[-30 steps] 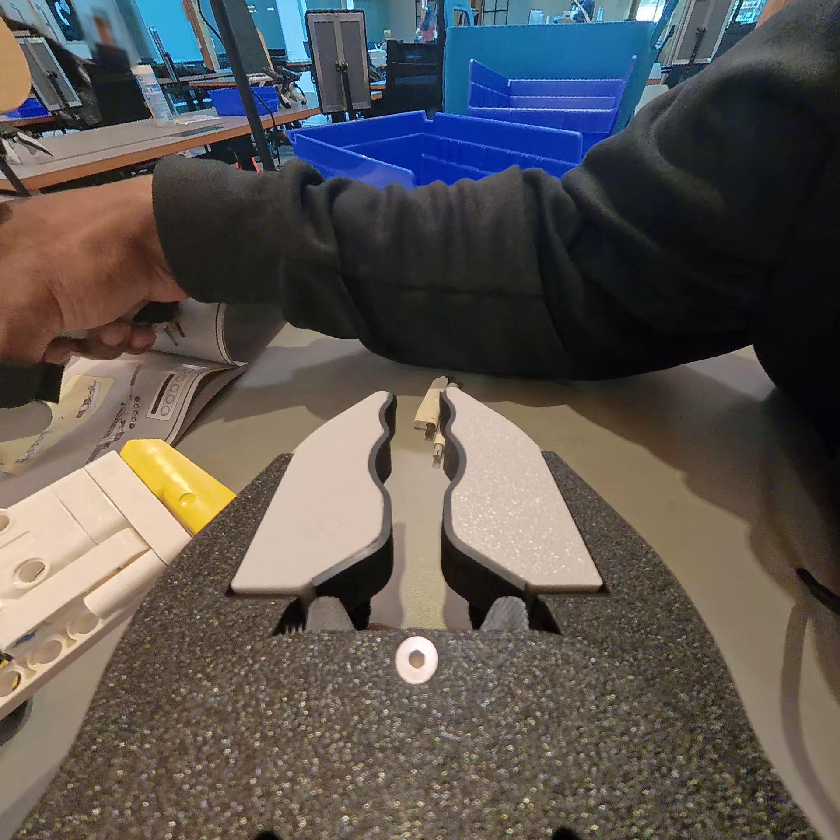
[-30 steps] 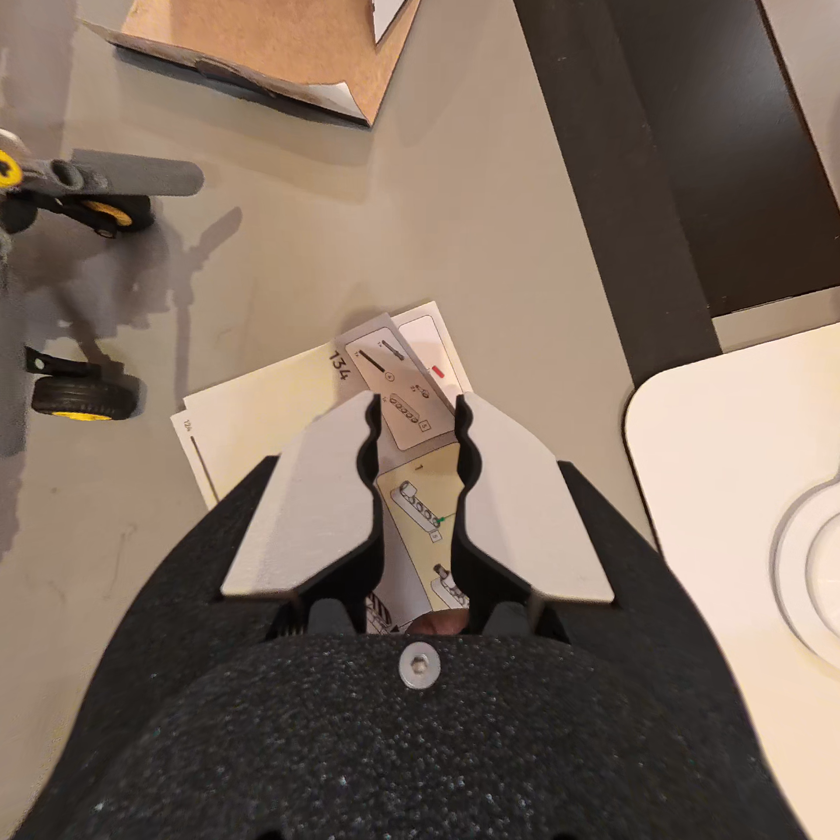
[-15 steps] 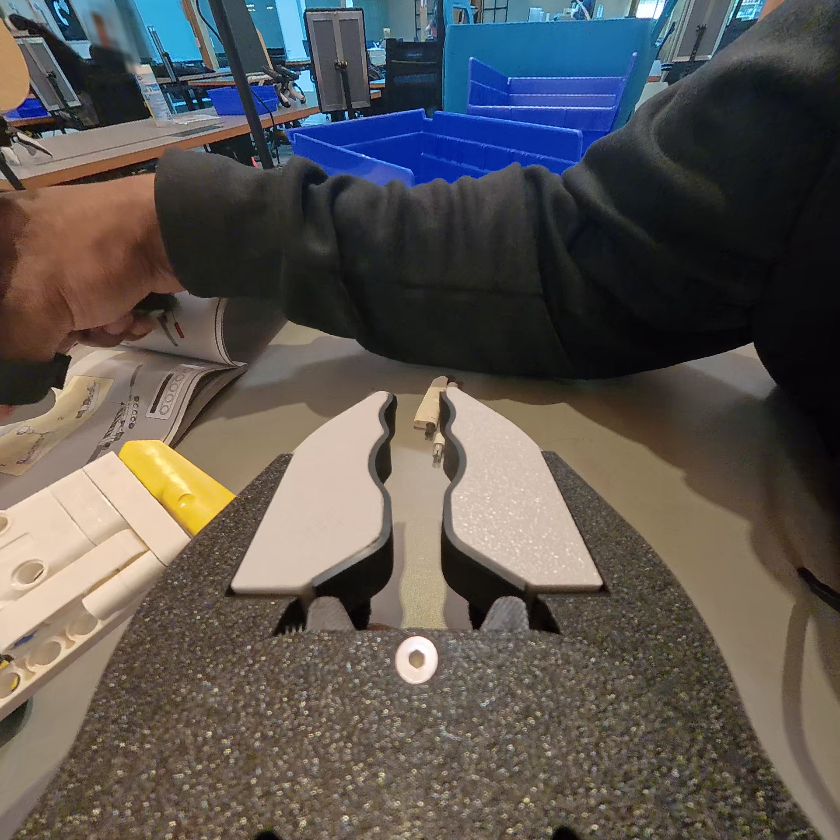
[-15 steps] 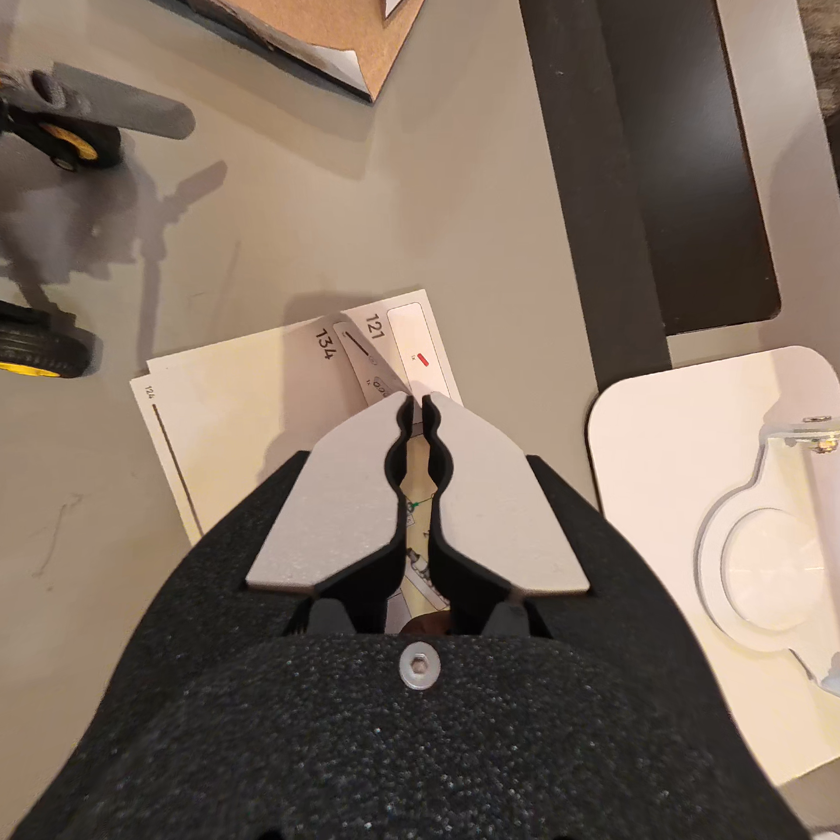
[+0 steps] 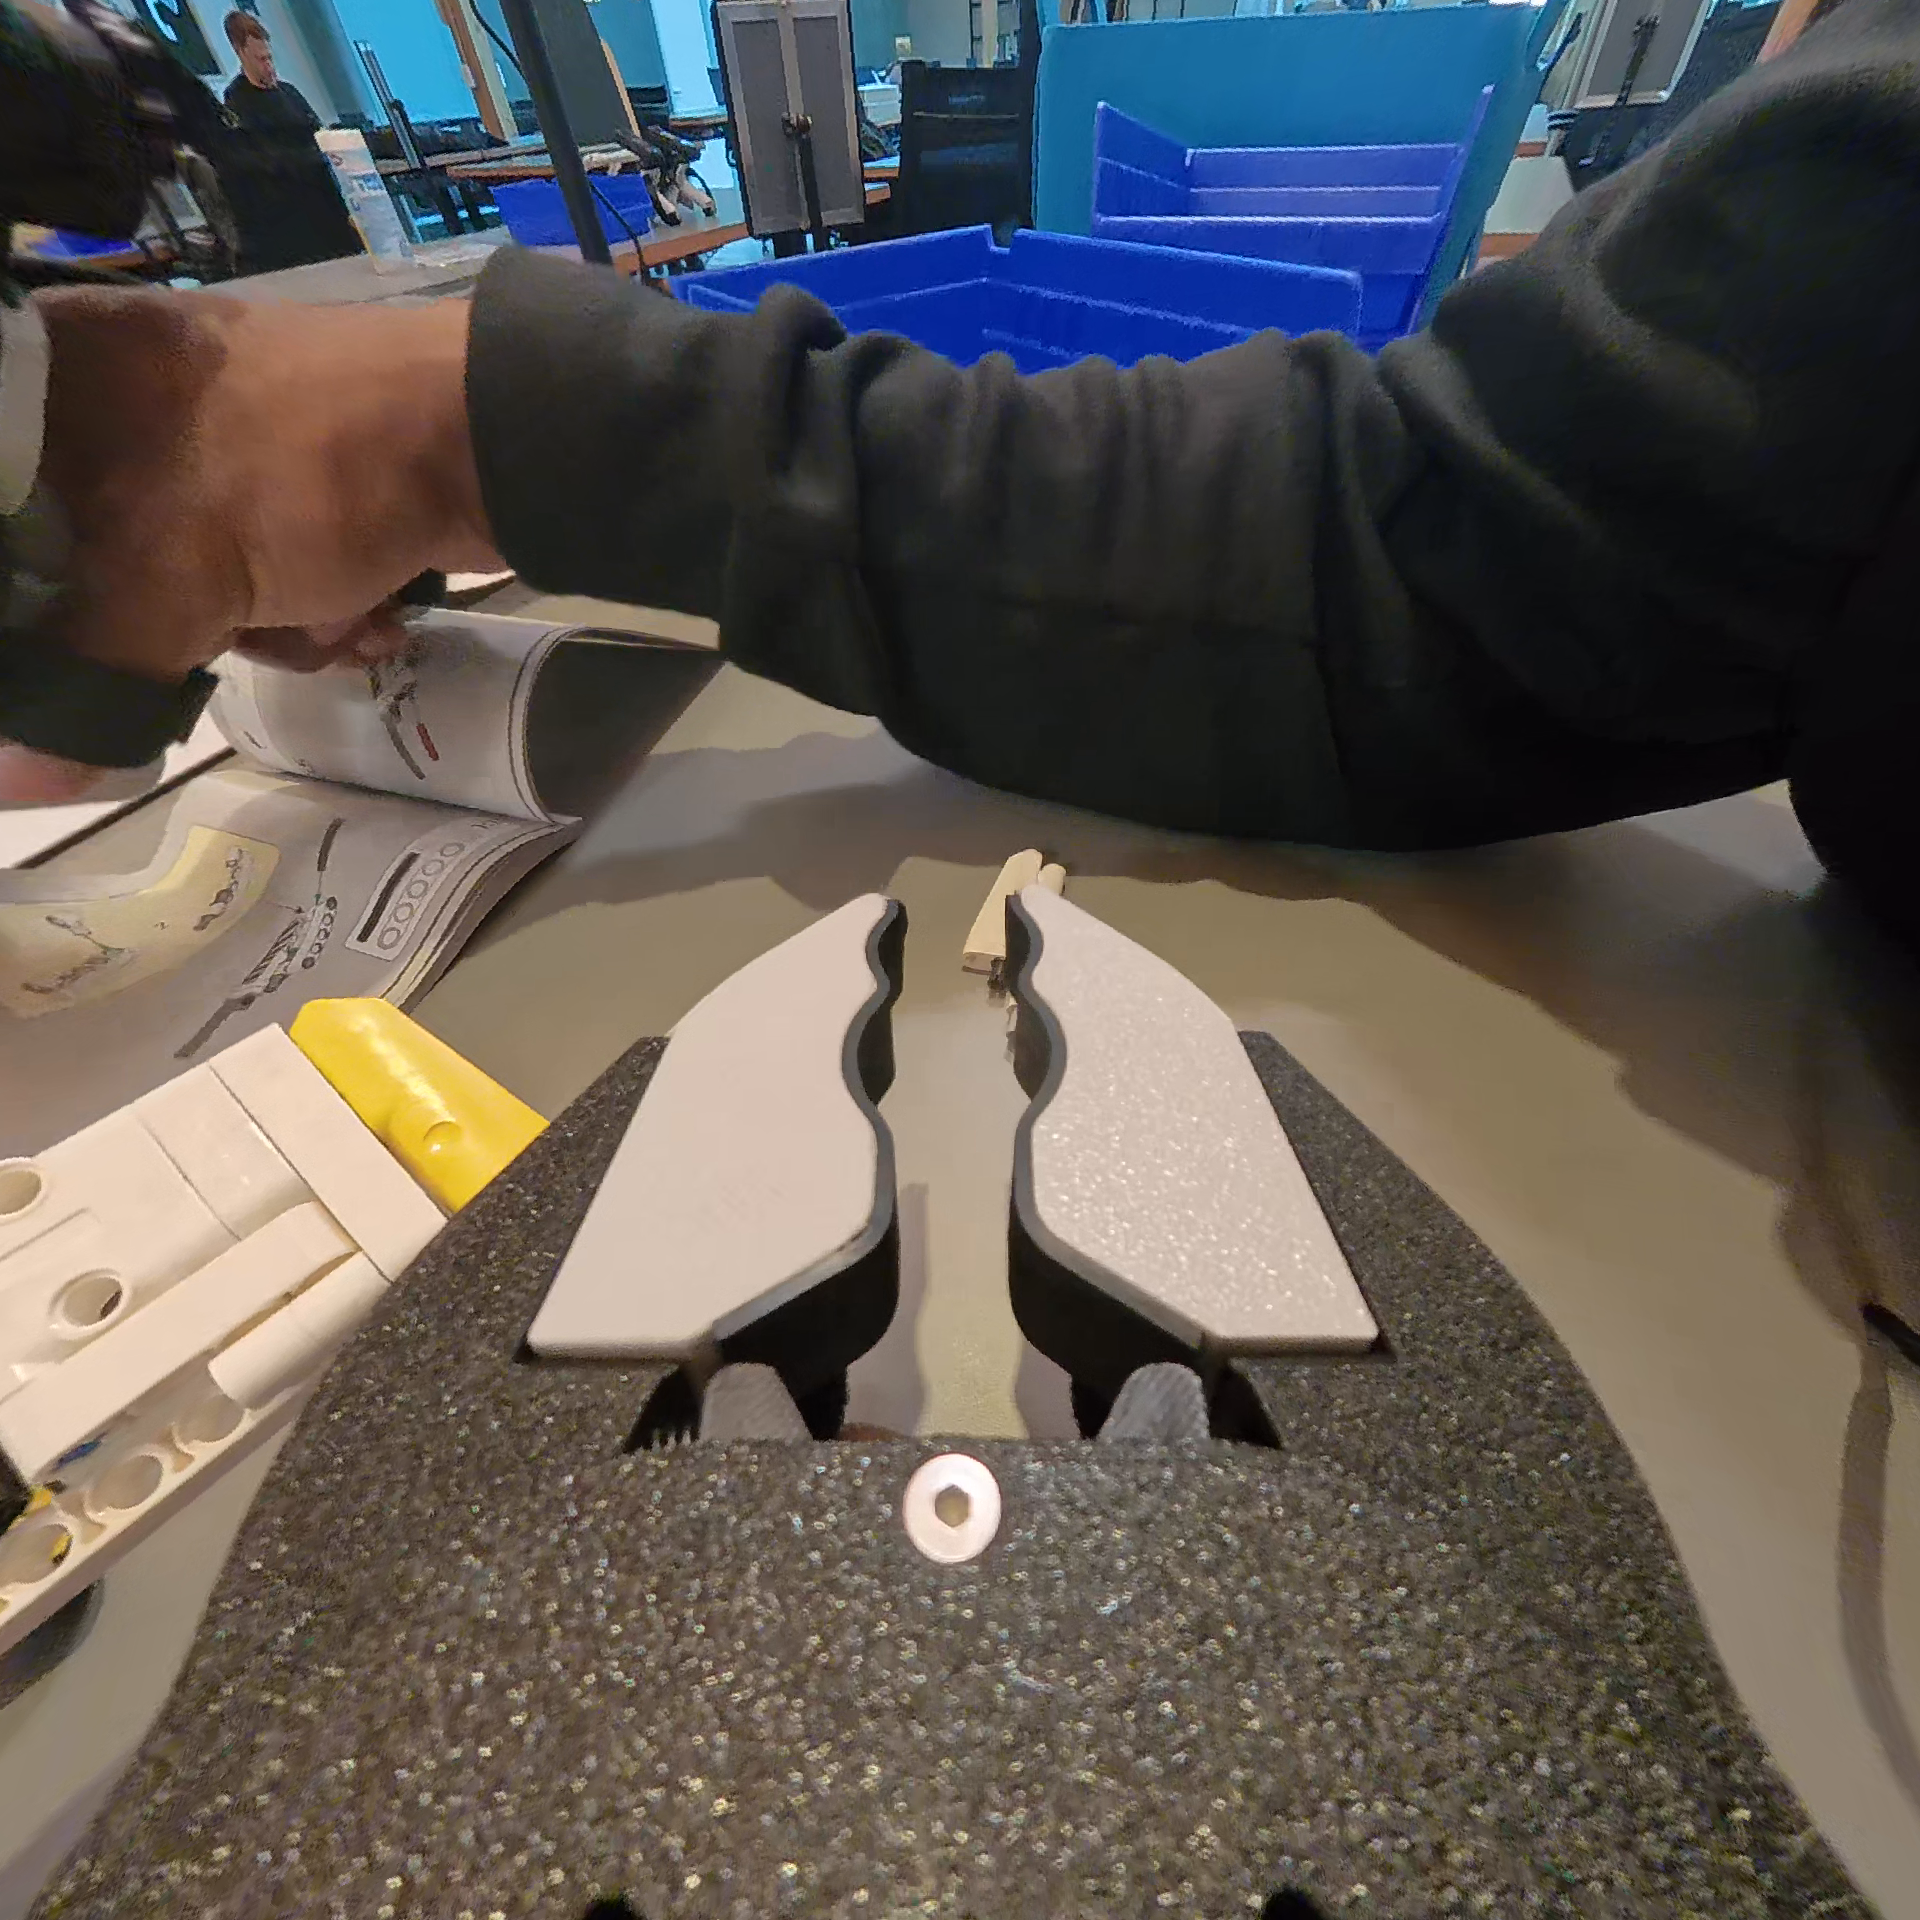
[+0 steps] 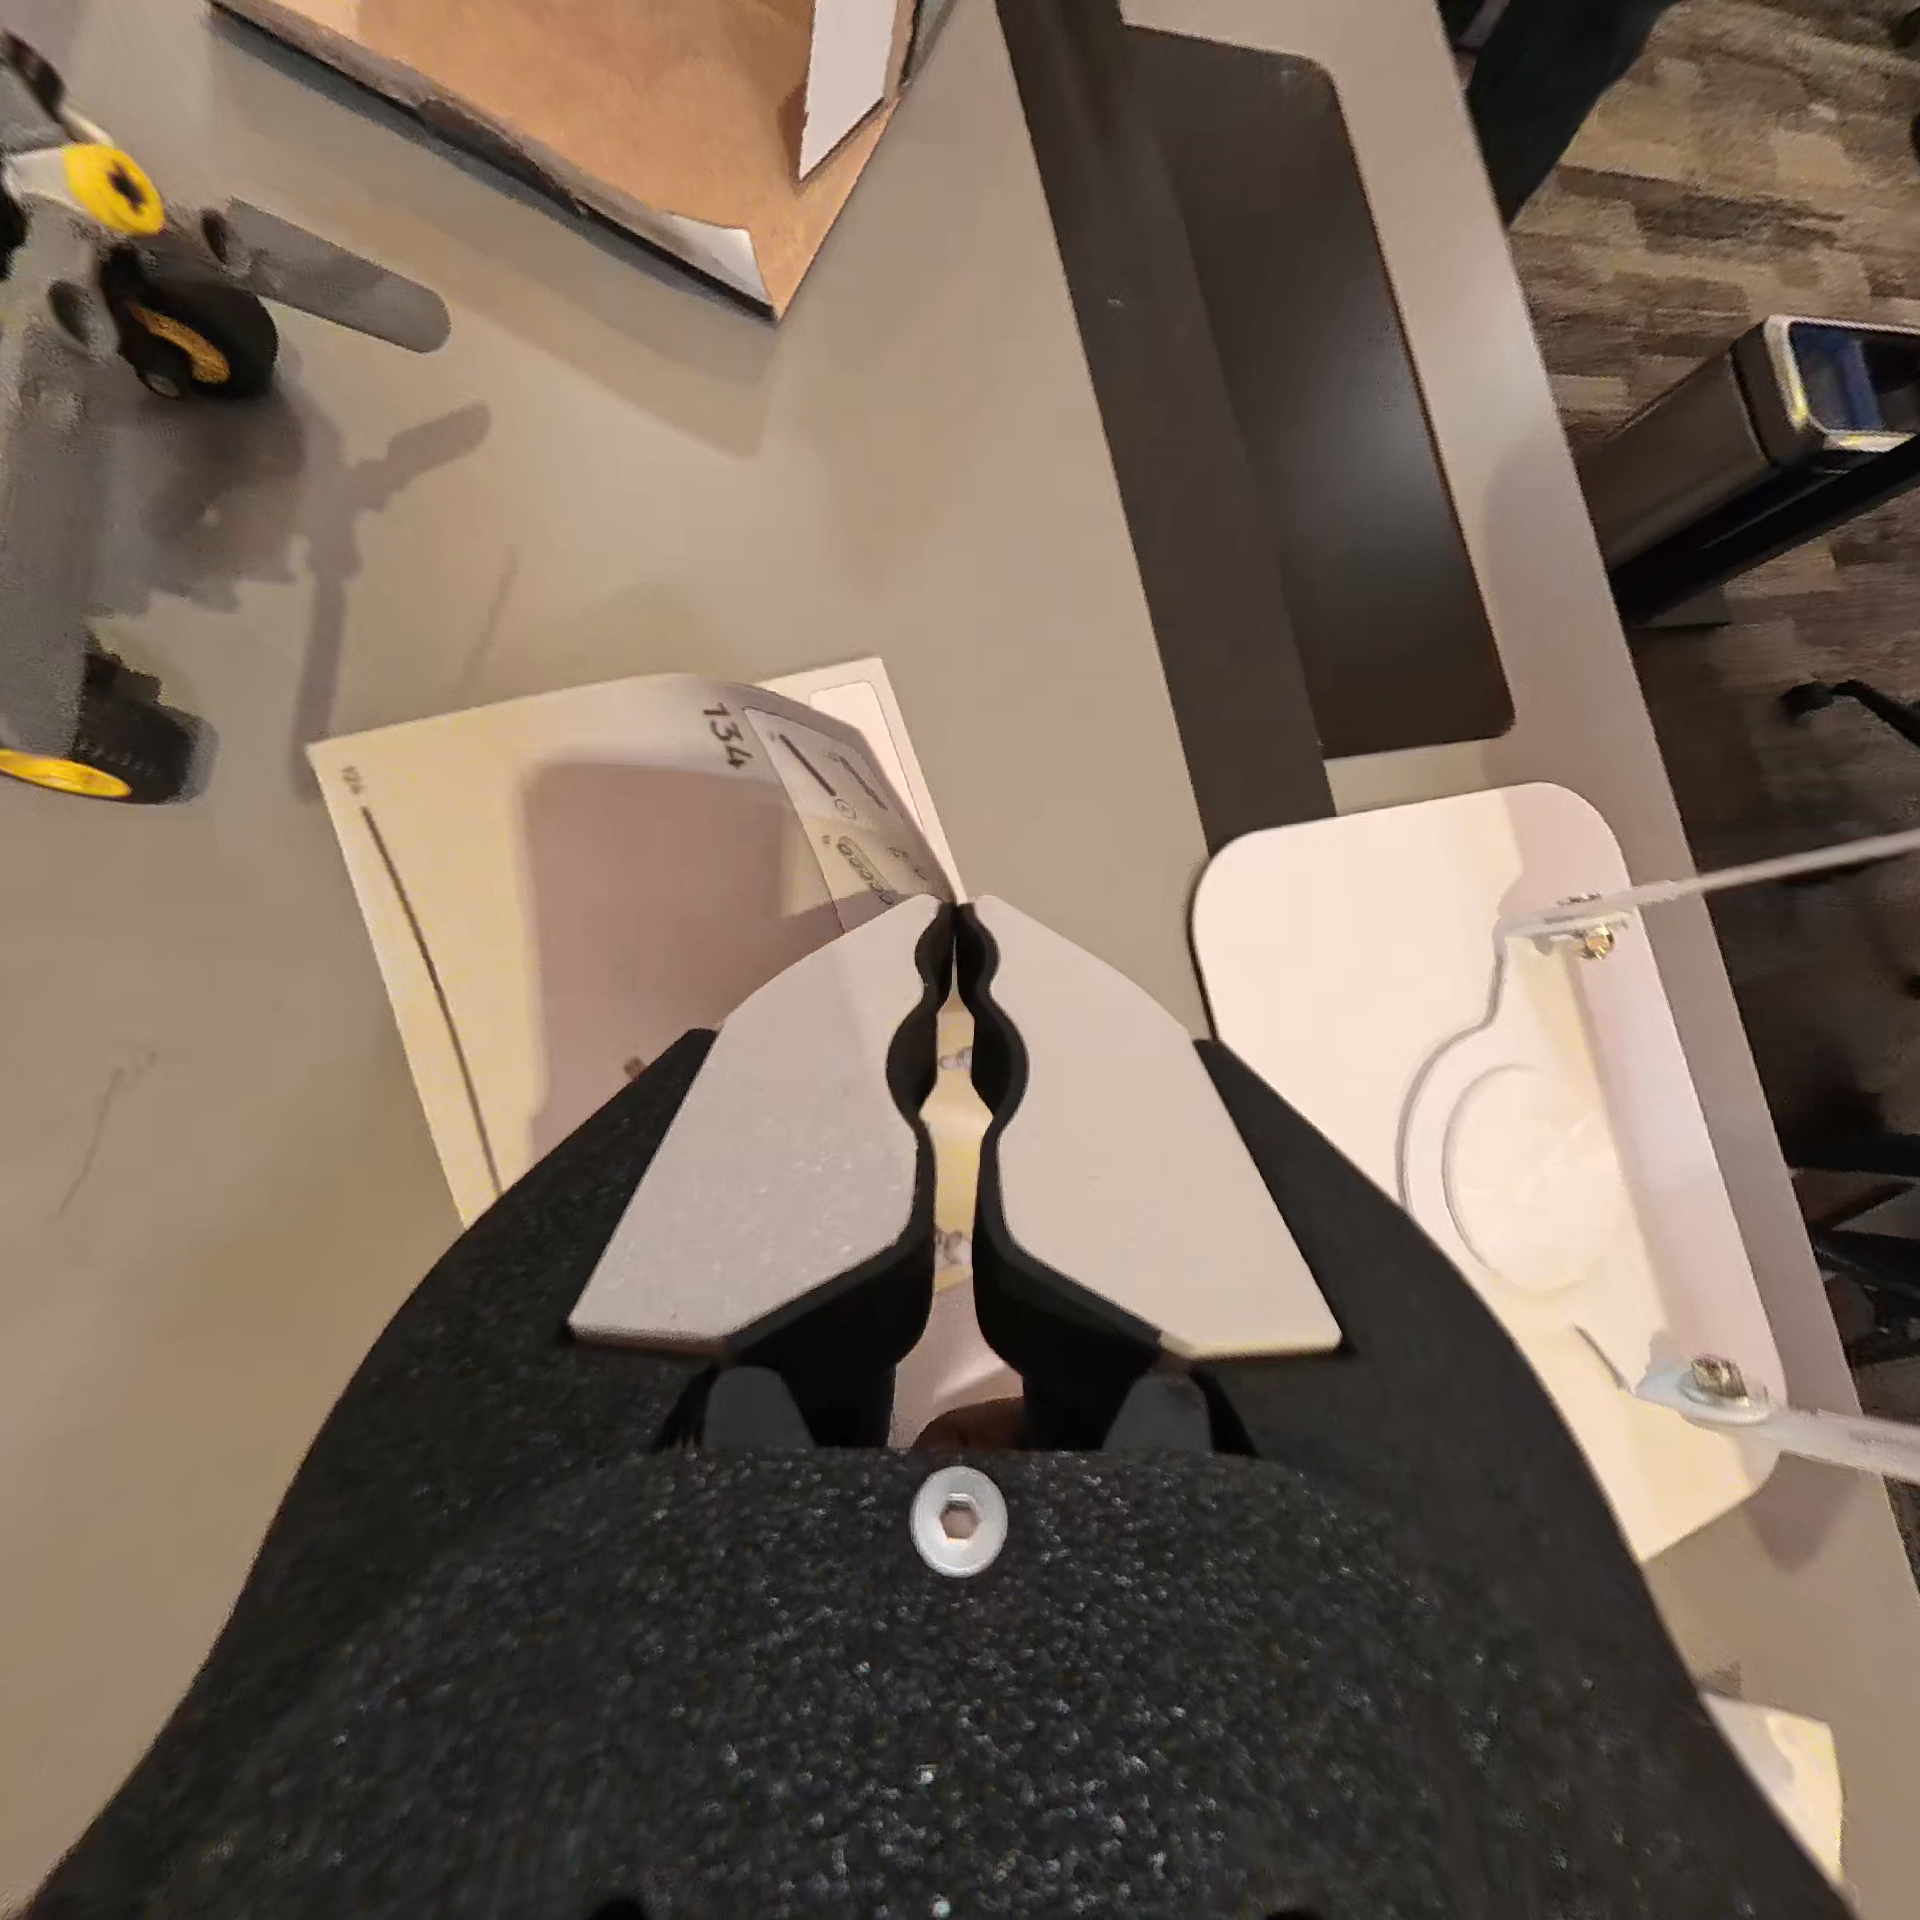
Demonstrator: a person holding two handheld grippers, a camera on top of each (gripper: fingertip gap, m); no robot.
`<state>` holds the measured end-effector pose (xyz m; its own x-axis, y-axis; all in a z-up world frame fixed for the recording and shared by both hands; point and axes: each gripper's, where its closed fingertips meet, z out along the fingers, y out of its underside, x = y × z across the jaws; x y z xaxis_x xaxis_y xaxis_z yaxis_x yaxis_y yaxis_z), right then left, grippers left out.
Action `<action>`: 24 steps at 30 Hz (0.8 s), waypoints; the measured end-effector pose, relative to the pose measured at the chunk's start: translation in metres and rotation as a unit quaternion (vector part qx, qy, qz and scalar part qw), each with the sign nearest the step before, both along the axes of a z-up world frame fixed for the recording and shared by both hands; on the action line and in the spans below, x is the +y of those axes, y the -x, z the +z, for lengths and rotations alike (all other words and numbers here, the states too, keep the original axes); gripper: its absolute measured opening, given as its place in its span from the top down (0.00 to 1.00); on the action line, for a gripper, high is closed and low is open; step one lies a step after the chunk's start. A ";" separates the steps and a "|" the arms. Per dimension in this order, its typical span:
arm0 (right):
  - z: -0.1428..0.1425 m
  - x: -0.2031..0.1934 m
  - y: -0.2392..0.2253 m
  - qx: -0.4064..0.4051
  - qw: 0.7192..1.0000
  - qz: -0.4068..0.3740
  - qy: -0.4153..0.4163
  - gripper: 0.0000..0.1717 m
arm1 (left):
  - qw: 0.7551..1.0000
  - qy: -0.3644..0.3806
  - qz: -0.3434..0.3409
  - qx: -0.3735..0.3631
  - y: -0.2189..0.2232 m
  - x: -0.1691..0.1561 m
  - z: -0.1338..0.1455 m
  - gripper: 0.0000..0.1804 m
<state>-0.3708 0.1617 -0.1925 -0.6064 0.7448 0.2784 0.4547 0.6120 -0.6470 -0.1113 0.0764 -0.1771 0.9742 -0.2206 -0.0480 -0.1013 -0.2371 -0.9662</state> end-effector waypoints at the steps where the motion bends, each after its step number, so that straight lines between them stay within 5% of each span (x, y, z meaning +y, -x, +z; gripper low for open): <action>1: 0.003 0.004 -0.003 0.006 1.000 -0.007 0.006 1.00 | 1.000 0.003 0.002 0.002 0.000 0.001 -0.001 0.90; 15: 0.023 0.059 -0.023 0.062 0.989 -0.087 0.102 1.00 | 0.988 0.049 0.121 -0.078 0.001 0.051 -0.006 0.79; 24: 0.035 0.072 -0.023 0.084 0.981 -0.101 0.142 1.00 | 0.952 0.070 0.277 -0.107 0.042 0.084 -0.018 0.64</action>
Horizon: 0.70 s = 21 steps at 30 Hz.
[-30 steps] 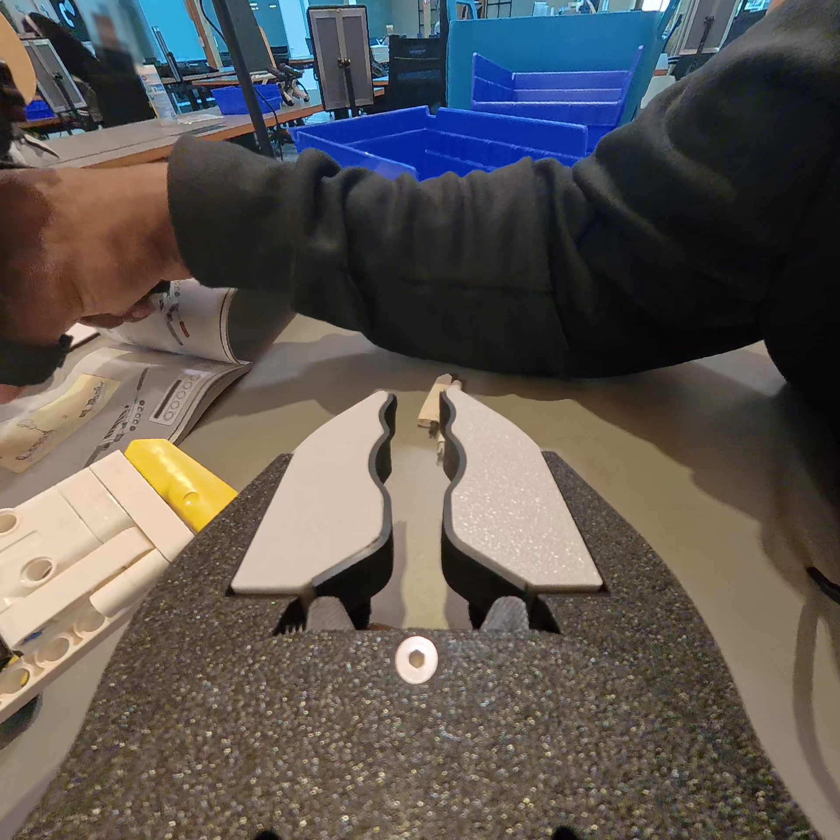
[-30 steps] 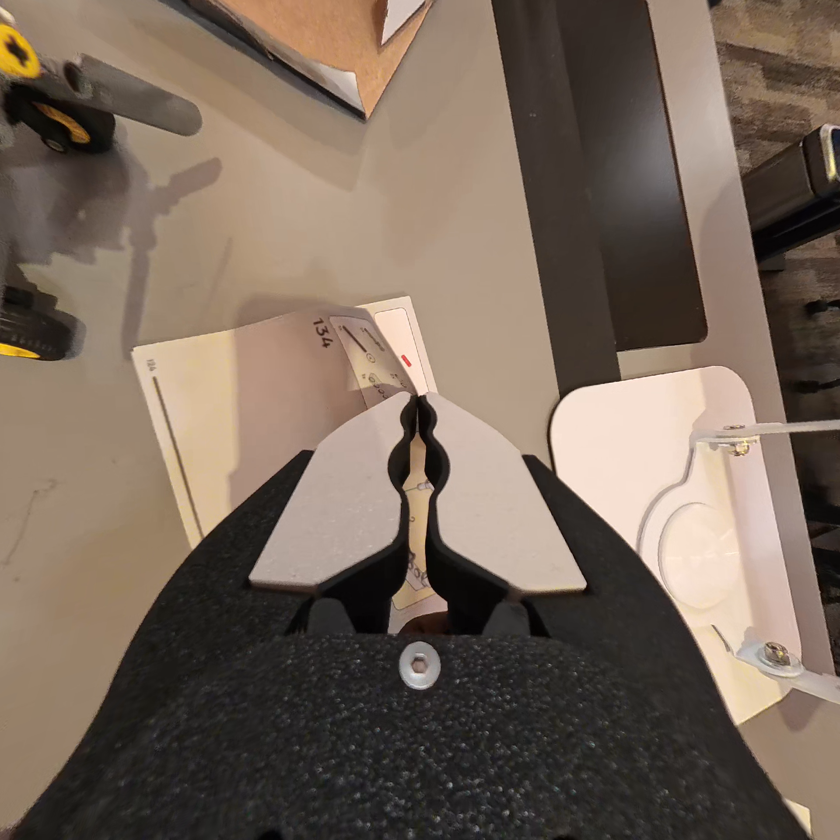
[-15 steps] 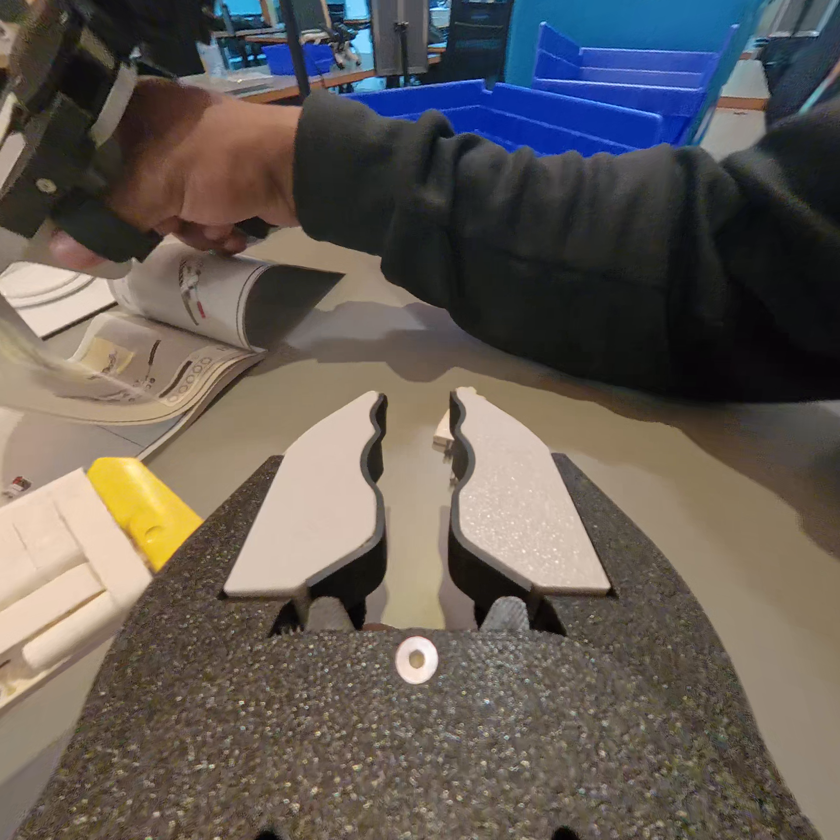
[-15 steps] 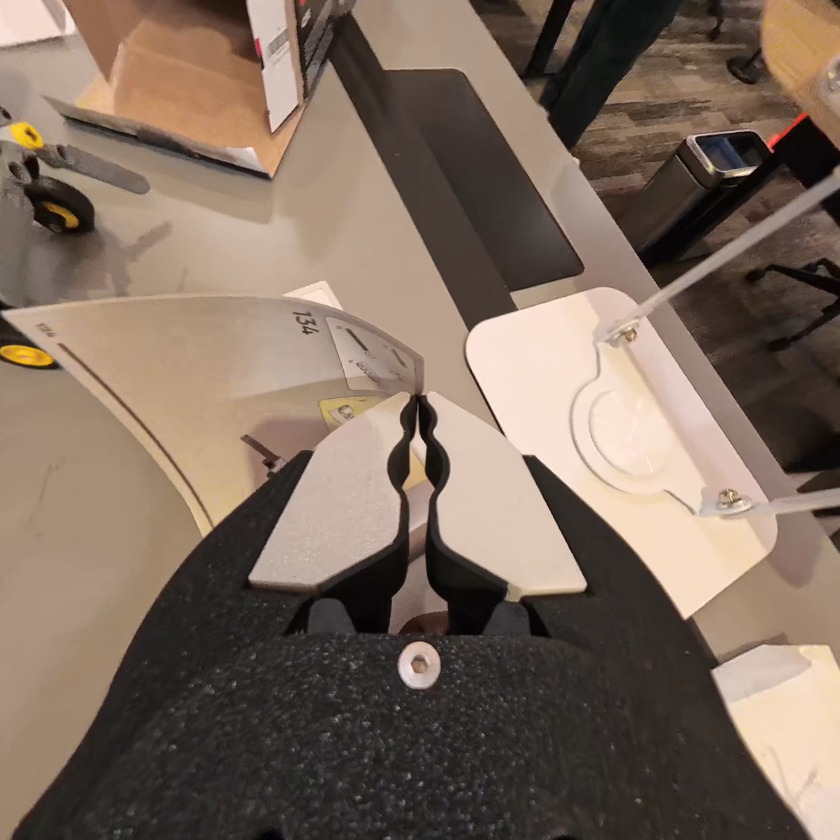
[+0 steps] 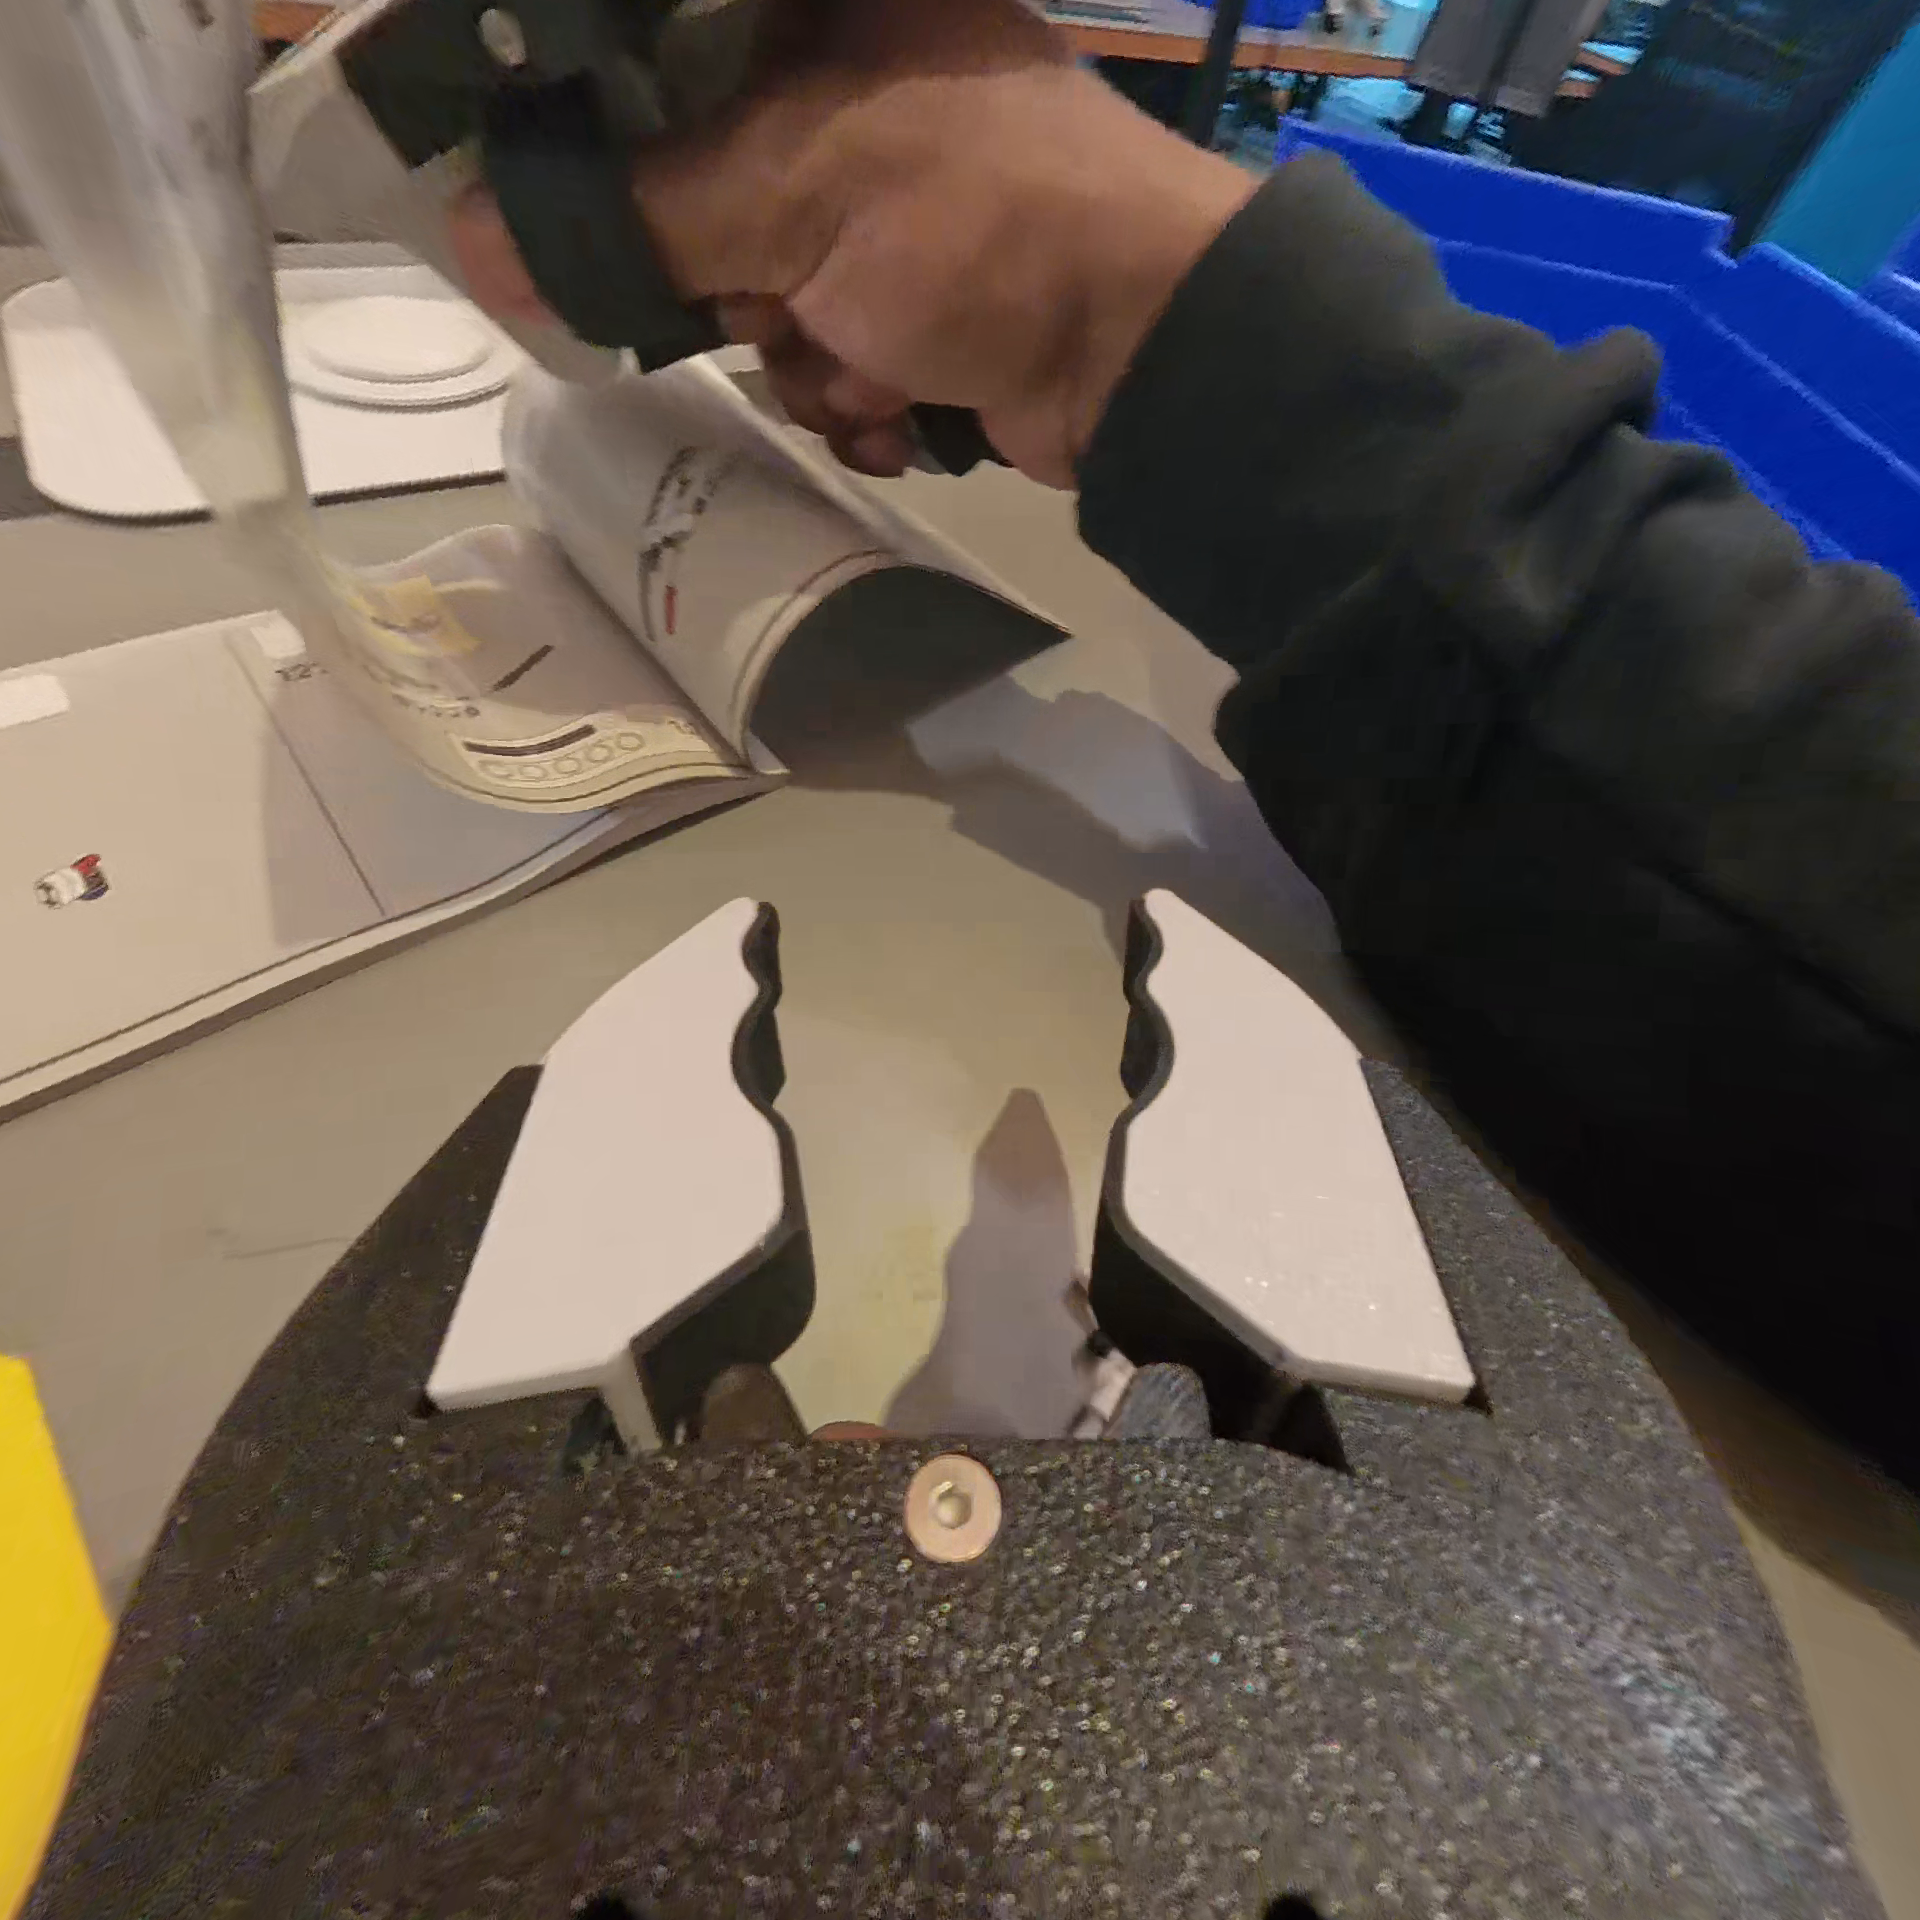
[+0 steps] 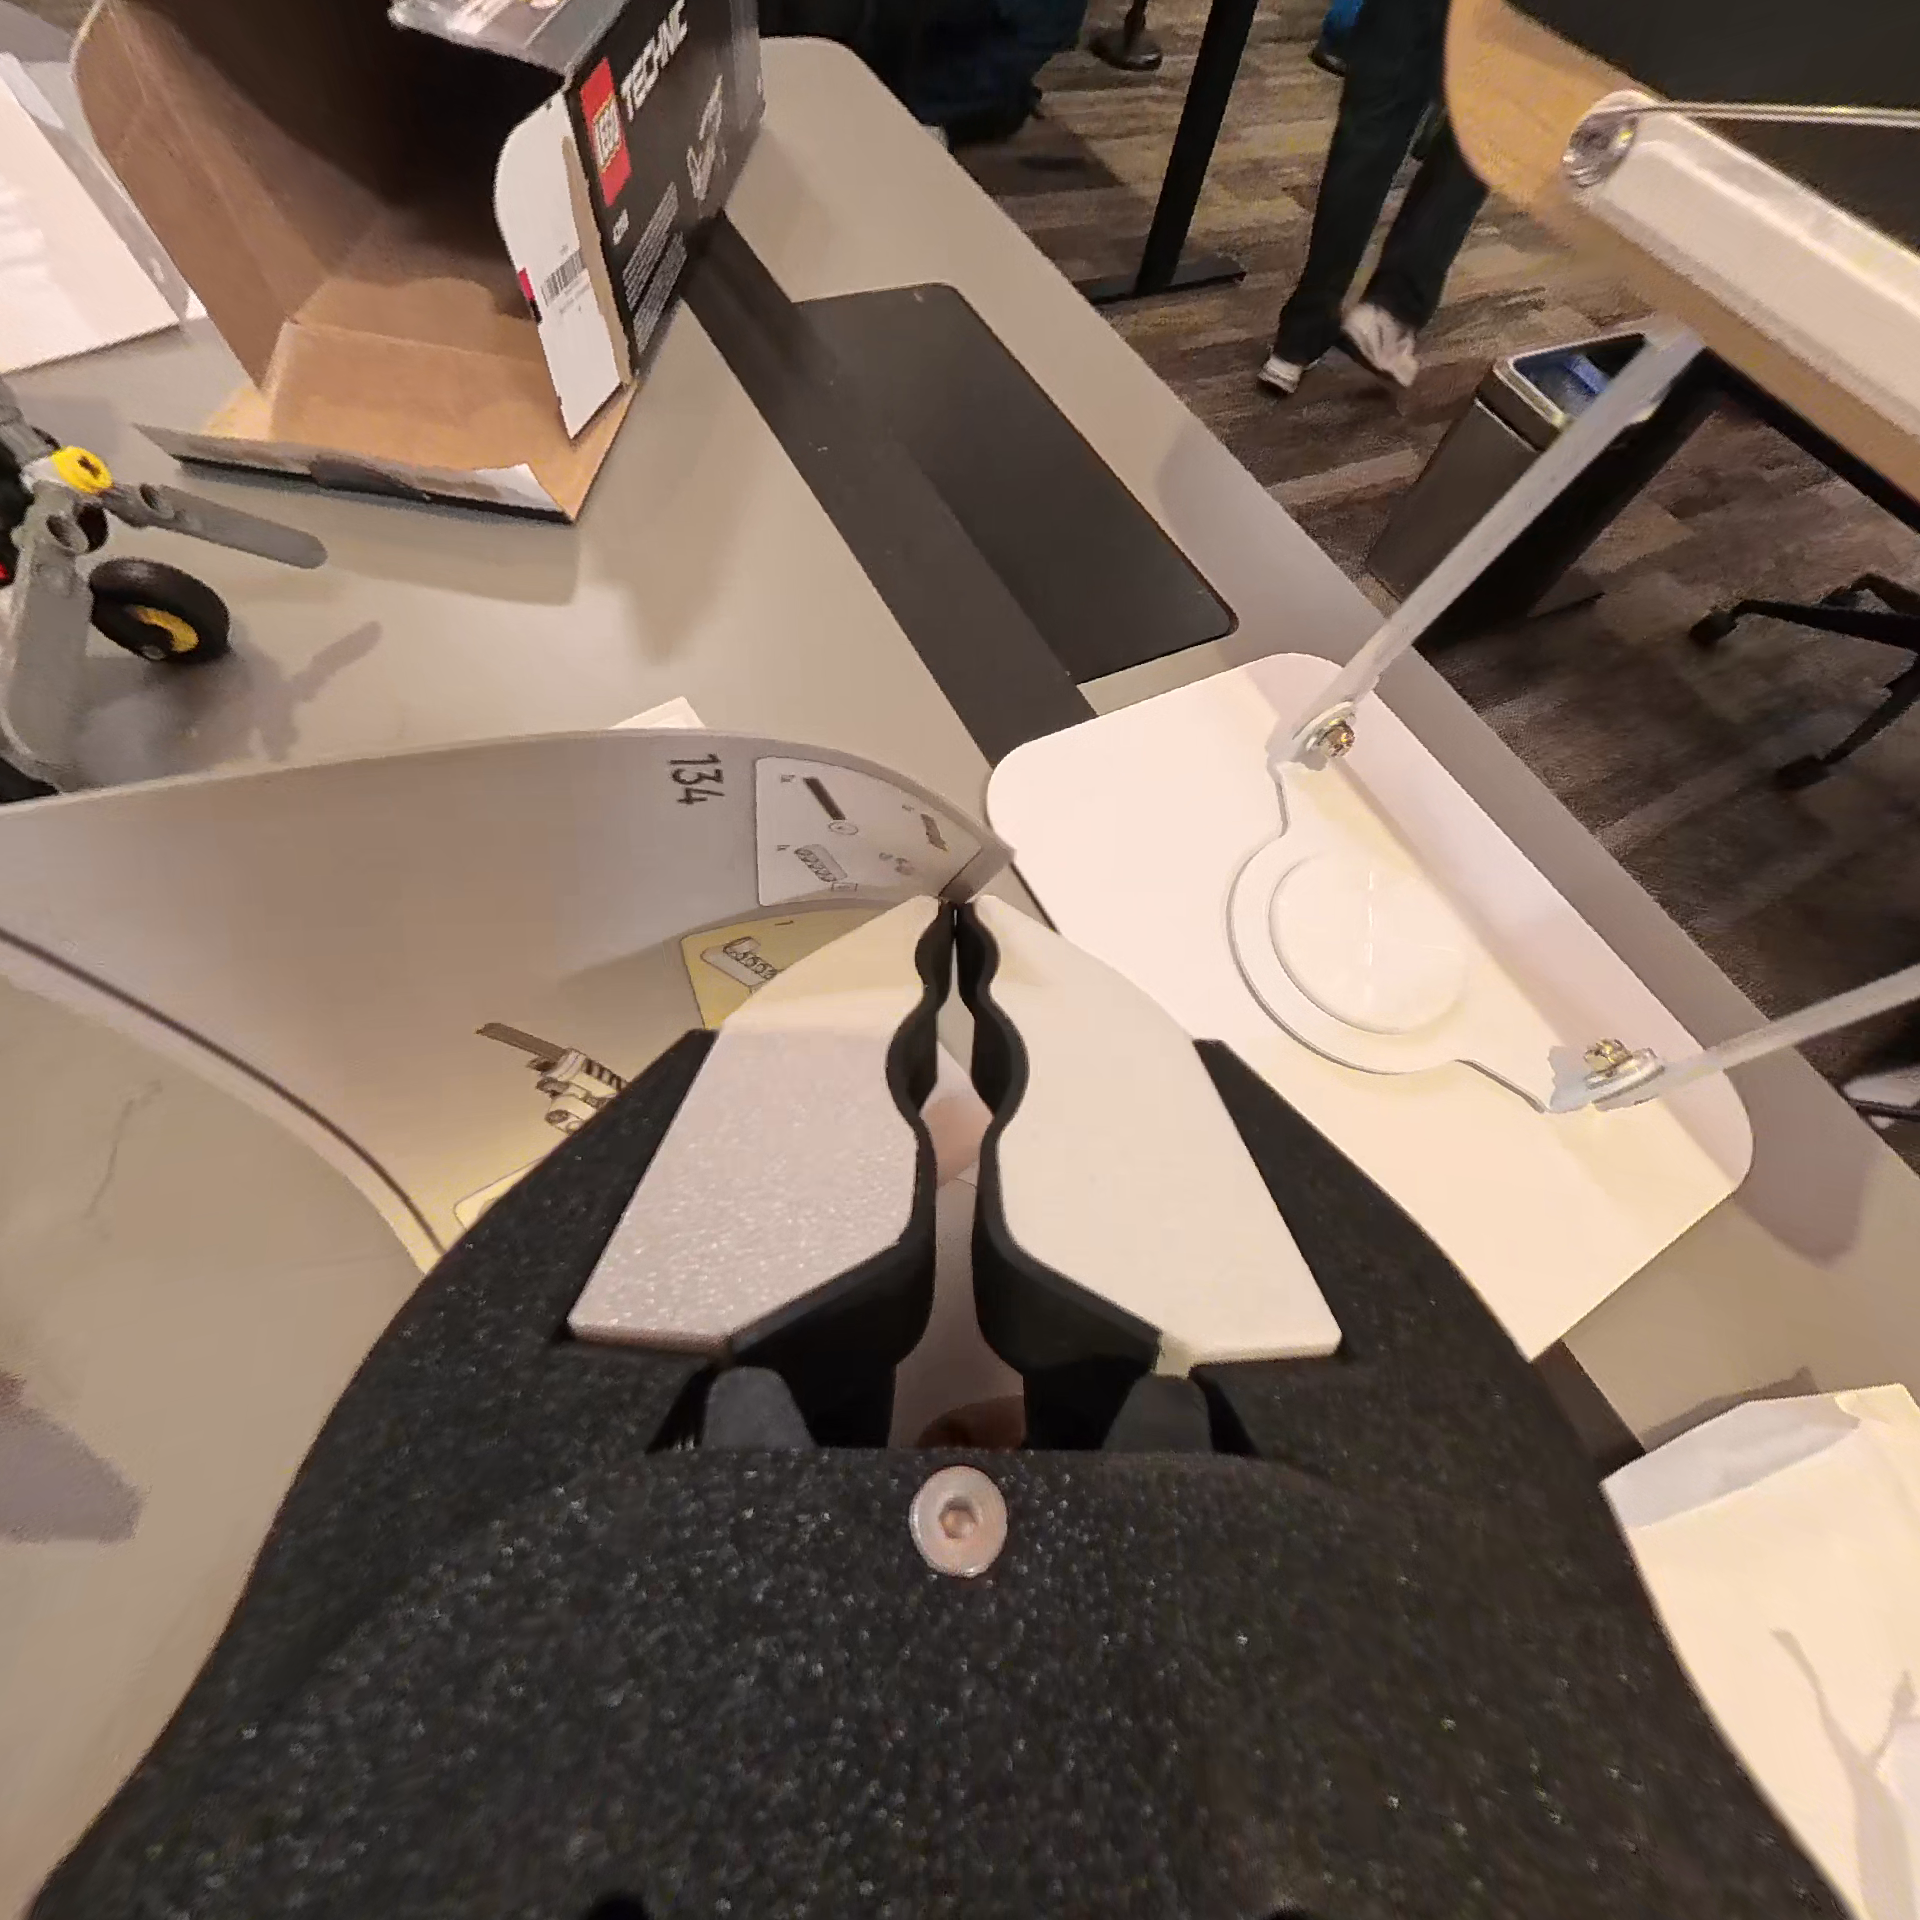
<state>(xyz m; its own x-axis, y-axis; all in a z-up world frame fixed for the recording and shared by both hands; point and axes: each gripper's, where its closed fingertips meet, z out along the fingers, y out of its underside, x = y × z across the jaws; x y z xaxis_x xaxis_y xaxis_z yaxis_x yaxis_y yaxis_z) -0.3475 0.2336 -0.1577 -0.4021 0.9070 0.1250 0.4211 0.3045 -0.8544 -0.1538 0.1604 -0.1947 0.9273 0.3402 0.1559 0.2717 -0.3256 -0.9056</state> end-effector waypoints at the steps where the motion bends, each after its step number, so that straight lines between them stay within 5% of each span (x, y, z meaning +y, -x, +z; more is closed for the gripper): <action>1: 0.002 0.003 0.000 0.002 1.000 -0.004 0.007 1.00 | 1.000 -0.001 0.014 -0.002 0.005 0.003 0.000 0.63; 12: 0.009 0.027 -0.007 0.010 0.997 -0.031 0.067 1.00 | 0.993 0.012 0.120 0.017 0.063 0.023 0.004 0.54; 15: 0.008 0.019 -0.011 0.001 0.999 -0.015 0.046 1.00 | 0.996 0.026 0.087 -0.004 0.053 0.025 -0.008 0.58; 21: -0.020 -0.038 -0.035 -0.048 0.984 0.122 -0.118 0.91 | 0.991 -0.045 -0.048 0.113 0.001 0.021 0.018 0.62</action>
